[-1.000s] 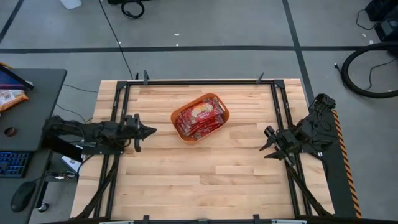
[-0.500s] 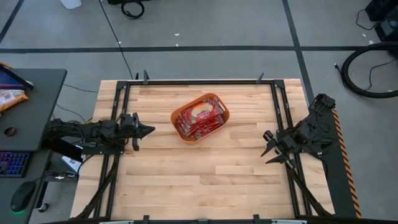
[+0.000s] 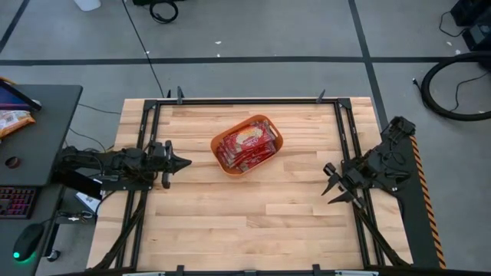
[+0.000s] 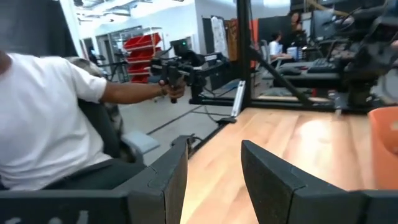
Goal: Sort popcorn bags into baskets
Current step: Return to Home Position
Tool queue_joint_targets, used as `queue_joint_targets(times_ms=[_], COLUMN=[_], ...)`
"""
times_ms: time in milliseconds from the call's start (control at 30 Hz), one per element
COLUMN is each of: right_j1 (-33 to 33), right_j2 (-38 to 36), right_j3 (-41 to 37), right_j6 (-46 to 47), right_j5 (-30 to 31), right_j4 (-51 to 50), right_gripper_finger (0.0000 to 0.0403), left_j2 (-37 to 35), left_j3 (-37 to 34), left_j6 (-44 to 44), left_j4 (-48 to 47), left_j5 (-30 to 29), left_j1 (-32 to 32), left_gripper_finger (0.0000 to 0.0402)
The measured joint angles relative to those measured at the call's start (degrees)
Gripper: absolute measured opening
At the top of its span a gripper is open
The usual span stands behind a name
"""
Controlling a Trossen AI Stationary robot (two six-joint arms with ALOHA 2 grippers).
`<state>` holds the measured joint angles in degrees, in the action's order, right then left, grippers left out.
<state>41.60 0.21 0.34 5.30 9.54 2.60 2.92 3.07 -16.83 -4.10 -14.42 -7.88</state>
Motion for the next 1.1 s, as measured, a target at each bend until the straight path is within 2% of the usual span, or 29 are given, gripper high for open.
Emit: queue_joint_targets(times_ms=[300, 400, 533, 600, 867, 1100], right_j1=[-3.24, -3.74, -5.06, -5.74, -9.16, -15.46], right_j2=[1.44, 1.84, 1.84, 2.05, 4.15, 4.57], right_j3=[0.0, 0.0, 0.0, 0.0, 0.0, 0.0], right_j6=[-14.6, -9.79, 1.95, 4.17, 4.79, 1.16], right_j5=[0.03, 3.15, 16.76, 21.11, 22.01, 22.01], right_j4=[0.03, 0.45, 1.73, 1.96, 1.94, 1.92], right_gripper_finger=[0.0155, 0.0155, 0.0155, 0.0155, 0.0155, 0.0155], left_j2=[0.09, 0.09, 0.09, 0.09, 0.07, 0.07], left_j3=[-0.37, -0.39, -0.39, -0.39, -0.75, -0.76], left_j6=[3.17, 3.36, 7.42, 8.54, 8.52, 8.52], left_j4=[0.74, 0.76, 0.72, 0.79, 3.39, 3.88], left_j5=[-1.53, -2.1, -2.31, -2.33, -2.7, -2.66], left_j1=[0.0, 0.0, 0.0, 0.0, 0.0, 0.0], left_gripper_finger=[0.0018, 0.0018, 0.0017, 0.0017, 0.0018, 0.0018])
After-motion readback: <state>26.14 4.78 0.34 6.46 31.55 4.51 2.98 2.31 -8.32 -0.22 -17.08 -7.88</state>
